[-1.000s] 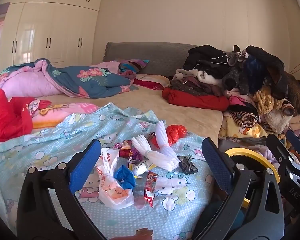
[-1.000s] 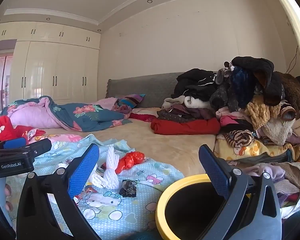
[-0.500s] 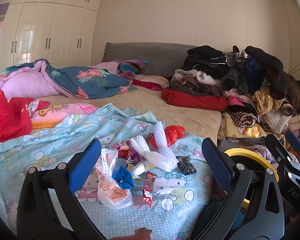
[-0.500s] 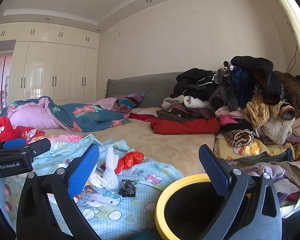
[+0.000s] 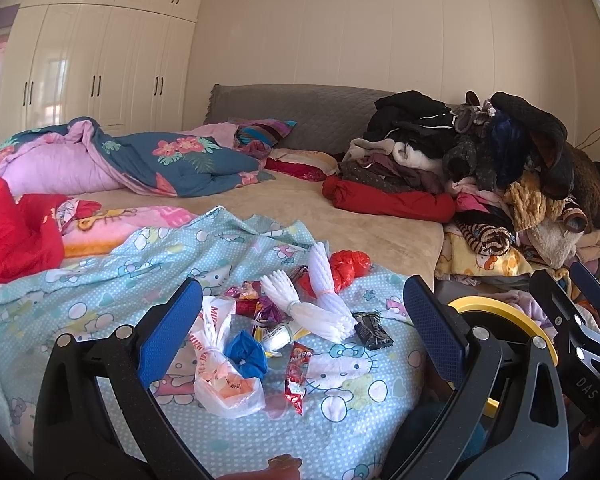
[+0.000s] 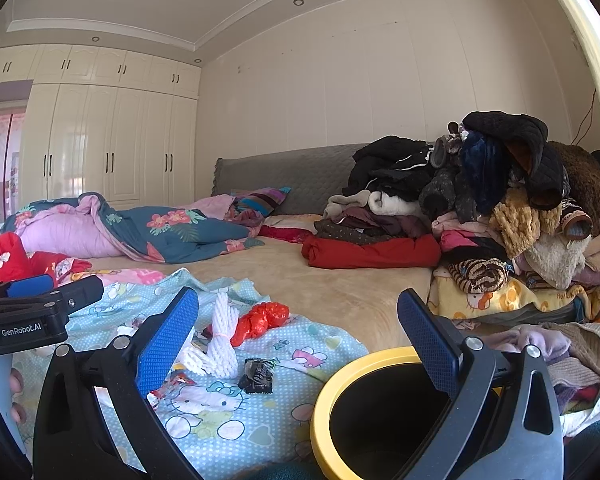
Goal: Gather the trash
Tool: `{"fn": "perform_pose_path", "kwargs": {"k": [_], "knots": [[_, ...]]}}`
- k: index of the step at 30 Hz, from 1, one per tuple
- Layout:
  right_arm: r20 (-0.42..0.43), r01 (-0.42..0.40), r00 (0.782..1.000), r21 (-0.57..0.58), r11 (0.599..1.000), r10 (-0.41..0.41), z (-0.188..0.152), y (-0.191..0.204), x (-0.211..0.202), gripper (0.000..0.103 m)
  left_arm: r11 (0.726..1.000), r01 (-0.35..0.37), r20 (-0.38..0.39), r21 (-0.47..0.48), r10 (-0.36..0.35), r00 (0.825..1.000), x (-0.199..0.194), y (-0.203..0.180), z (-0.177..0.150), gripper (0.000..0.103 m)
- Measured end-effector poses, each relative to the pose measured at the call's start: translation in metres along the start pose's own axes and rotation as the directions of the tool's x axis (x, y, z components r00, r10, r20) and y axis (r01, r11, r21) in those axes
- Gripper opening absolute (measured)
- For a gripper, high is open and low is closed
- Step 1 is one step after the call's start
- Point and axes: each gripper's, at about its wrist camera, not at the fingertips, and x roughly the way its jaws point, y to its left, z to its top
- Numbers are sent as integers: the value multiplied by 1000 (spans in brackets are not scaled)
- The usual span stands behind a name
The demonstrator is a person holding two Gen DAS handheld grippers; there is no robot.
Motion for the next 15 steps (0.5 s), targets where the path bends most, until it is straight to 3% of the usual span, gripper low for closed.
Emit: {"fn": "perform_pose_path", "kwargs": {"k": [15], "knots": [[-3, 0, 1000, 1, 1000, 0, -2, -3, -1, 97, 1000, 2, -3, 0, -2, 1000, -1, -2, 3, 92]]}}
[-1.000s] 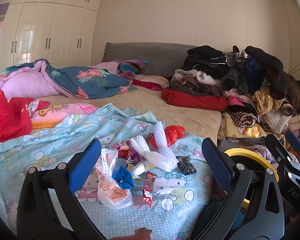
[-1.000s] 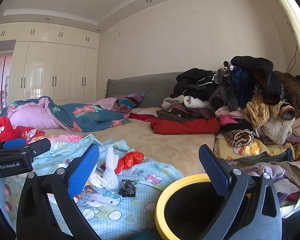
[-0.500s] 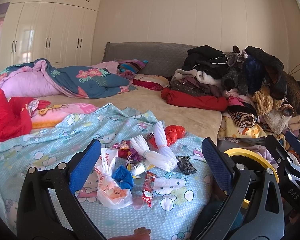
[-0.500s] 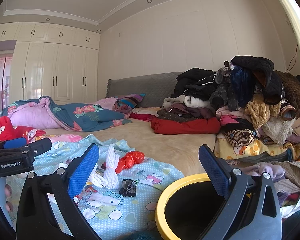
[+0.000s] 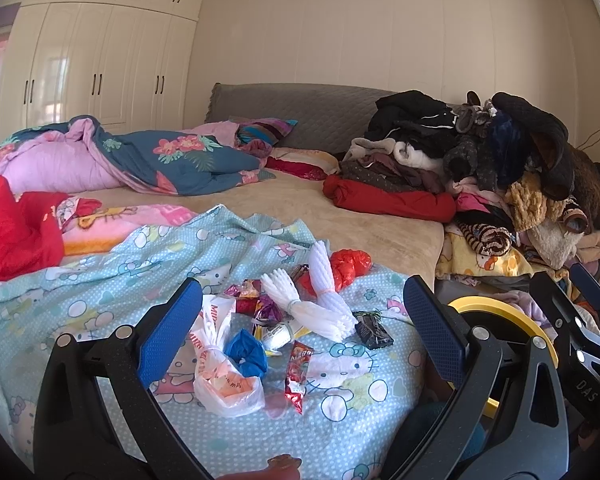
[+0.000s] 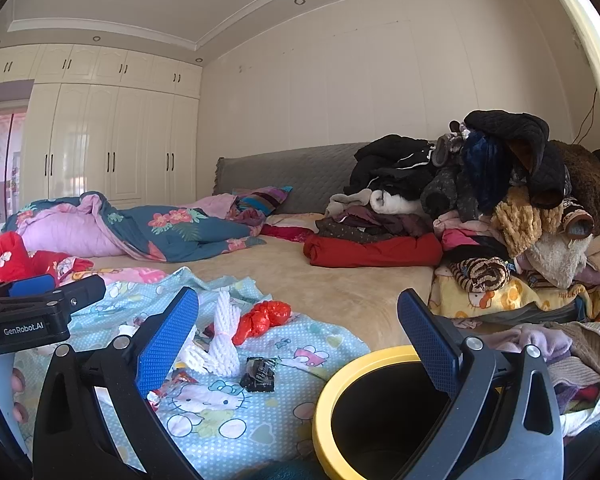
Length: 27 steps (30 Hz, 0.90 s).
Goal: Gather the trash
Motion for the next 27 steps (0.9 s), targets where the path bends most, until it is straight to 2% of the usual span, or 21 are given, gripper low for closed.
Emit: {"fn": "perform_pose_path", "kwargs": {"k": [9, 21, 27], "knots": [[-11, -9, 1000, 0, 1000, 9, -6, 5, 0, 97, 1000, 3, -4, 5, -3, 1000, 0, 0, 0, 92], [-66, -158, 986, -40, 987, 155, 2, 40, 18, 97, 992, -98, 6, -82, 99, 995, 6, 42, 7, 92], [-121, -254, 962, -47, 966, 247, 7, 67, 30, 97, 978, -154, 7, -138, 157, 988, 6, 70, 11, 92]]}}
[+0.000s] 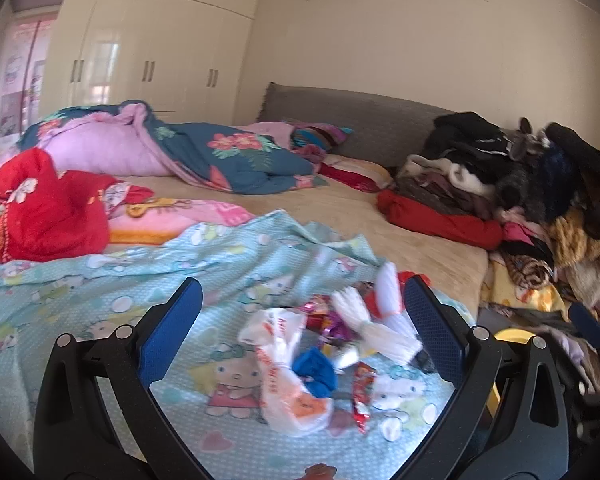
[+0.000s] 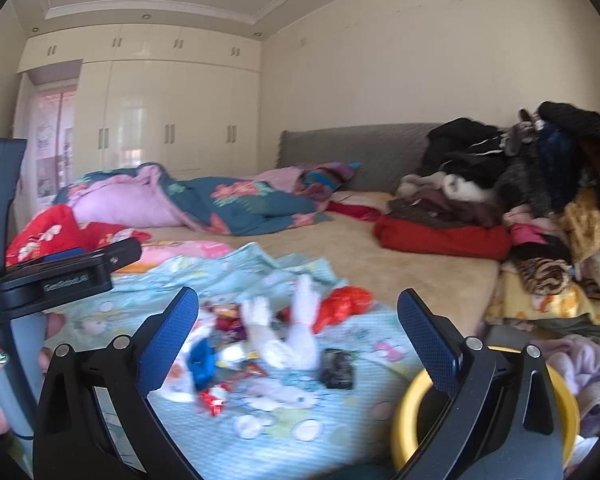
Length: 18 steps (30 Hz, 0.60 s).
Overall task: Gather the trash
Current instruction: 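Grasp the white plastic bag with the left tool while the right tool grasps a white foam net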
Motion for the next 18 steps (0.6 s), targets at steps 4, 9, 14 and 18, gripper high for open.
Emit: {"fn": "perform_pose_path", "kwargs": {"k": [4, 9, 14, 18], "knots": [[-32, -64, 997, -22, 998, 63, 3, 20, 13, 97, 999, -42, 5, -34, 42, 999, 1, 19, 5, 92], [-105, -166, 981, -23, 986, 163, 4, 35, 32, 97, 997, -59, -9, -51, 59, 998, 9, 46, 5, 92], [-149, -198, 970, -34, 980, 191, 2, 38, 47, 97, 995, -49, -58, -82, 44, 997, 22, 70, -1, 92], [-194, -200, 963, -42, 979, 189, -3, 34, 66, 97, 995, -41, -110, -91, 31, 993, 39, 81, -8, 92]]}}
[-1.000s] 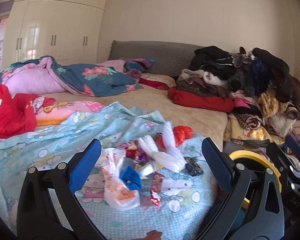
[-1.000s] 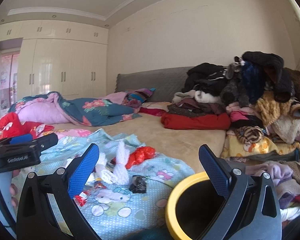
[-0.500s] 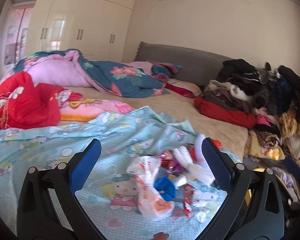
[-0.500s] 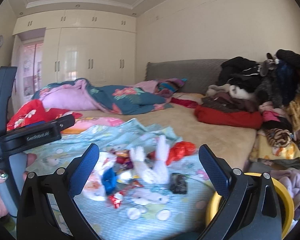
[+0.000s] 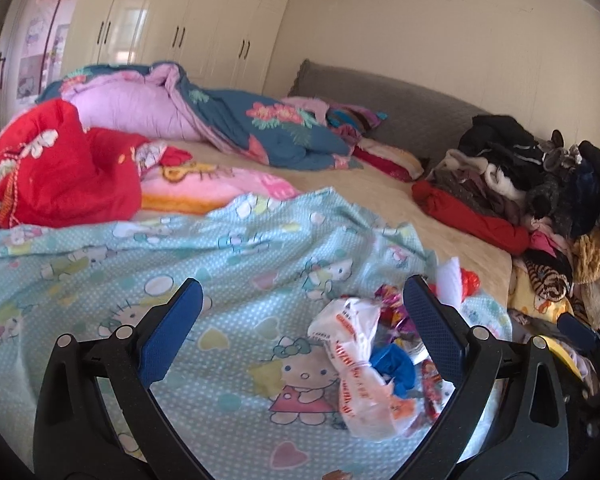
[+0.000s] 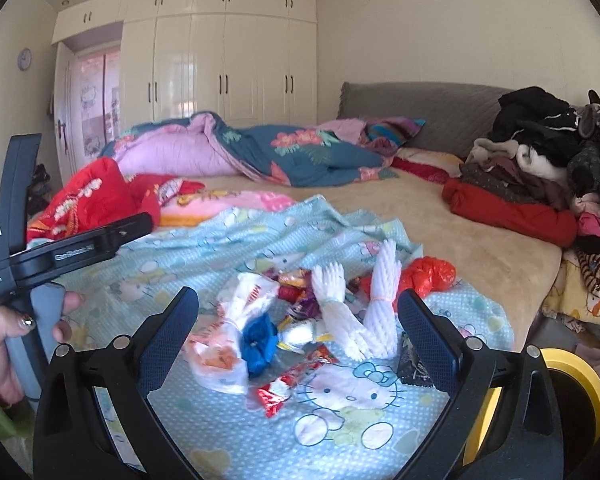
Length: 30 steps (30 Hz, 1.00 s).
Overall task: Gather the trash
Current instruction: 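Grasp the white plastic bag with the left tool while the right tool grasps a white foam net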
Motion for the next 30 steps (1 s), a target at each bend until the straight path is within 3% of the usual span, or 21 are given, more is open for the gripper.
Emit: {"fn": "perform_pose_path", "kwargs": {"k": [5, 9, 13, 16, 18, 23, 27, 30], "knots": [[-75, 21, 997, 2, 1000, -21, -6, -17, 31, 97, 999, 37, -98, -17, -39, 994, 25, 2, -14, 92], [-152, 25, 988, -2, 1000, -25, -14, -32, 56, 96, 993, 95, -199, -70, -108, 974, 44, 0, -27, 92], [-222, 19, 975, -40, 999, -27, -20, -38, 80, 78, 983, 167, -260, -78, -181, 949, 54, -10, -43, 91], [-278, -2, 961, -18, 1000, -3, -24, -45, 97, 71, 975, 203, -294, -88, -220, 930, 58, -17, -51, 85], [-301, -2, 953, -21, 1000, -5, -27, -45, 106, 62, 970, 221, -324, -100, -242, 915, 62, -21, -57, 81], [-354, -38, 934, 5, 999, 37, -31, -45, 119, 20, 963, 251, -380, -96, -268, 885, 71, -35, -69, 71], [-334, -68, 940, 30, 997, 74, -33, -45, 112, 18, 962, 249, -414, -114, -274, 868, 77, -36, -77, 57], [-314, -85, 945, 50, 995, 96, -32, -42, 102, 18, 965, 244, -414, -97, -262, 872, 75, -36, -77, 41]]}}
